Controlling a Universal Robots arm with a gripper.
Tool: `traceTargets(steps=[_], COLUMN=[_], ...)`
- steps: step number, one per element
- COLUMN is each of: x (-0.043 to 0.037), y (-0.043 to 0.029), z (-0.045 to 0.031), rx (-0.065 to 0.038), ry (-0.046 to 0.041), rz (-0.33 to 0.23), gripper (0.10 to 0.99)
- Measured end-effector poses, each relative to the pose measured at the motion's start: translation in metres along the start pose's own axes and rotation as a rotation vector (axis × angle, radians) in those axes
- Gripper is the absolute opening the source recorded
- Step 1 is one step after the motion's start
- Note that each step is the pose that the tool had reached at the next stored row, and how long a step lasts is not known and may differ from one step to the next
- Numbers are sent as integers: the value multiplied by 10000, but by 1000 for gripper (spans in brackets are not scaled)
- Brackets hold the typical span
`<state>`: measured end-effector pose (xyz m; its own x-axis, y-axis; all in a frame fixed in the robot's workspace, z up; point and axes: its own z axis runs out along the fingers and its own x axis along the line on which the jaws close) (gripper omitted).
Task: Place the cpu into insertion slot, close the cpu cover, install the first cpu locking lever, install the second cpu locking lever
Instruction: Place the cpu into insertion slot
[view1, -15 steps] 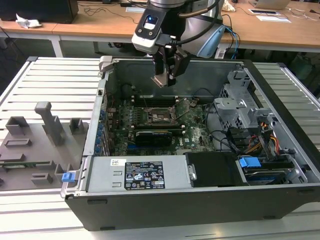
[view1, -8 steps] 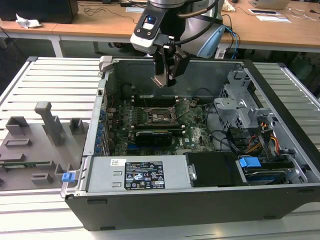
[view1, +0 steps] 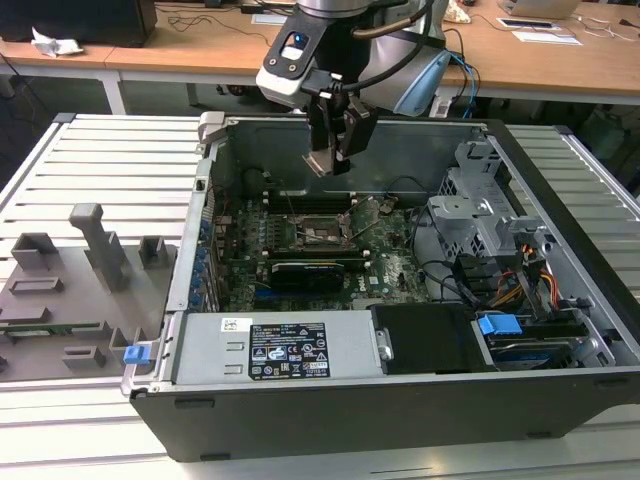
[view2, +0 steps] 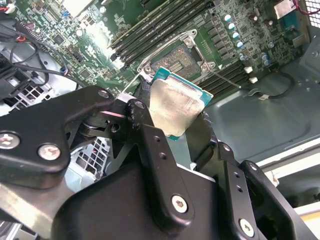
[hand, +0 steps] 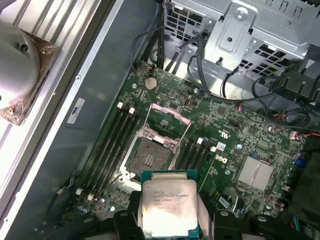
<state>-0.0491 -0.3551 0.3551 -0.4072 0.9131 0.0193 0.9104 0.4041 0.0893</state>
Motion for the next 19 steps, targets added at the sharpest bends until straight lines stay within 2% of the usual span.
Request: traceTargets(steps=[19], x=[7], y=[-20], z=[38], rx=[-17], ry=[-76], rz=[840], gripper=[529])
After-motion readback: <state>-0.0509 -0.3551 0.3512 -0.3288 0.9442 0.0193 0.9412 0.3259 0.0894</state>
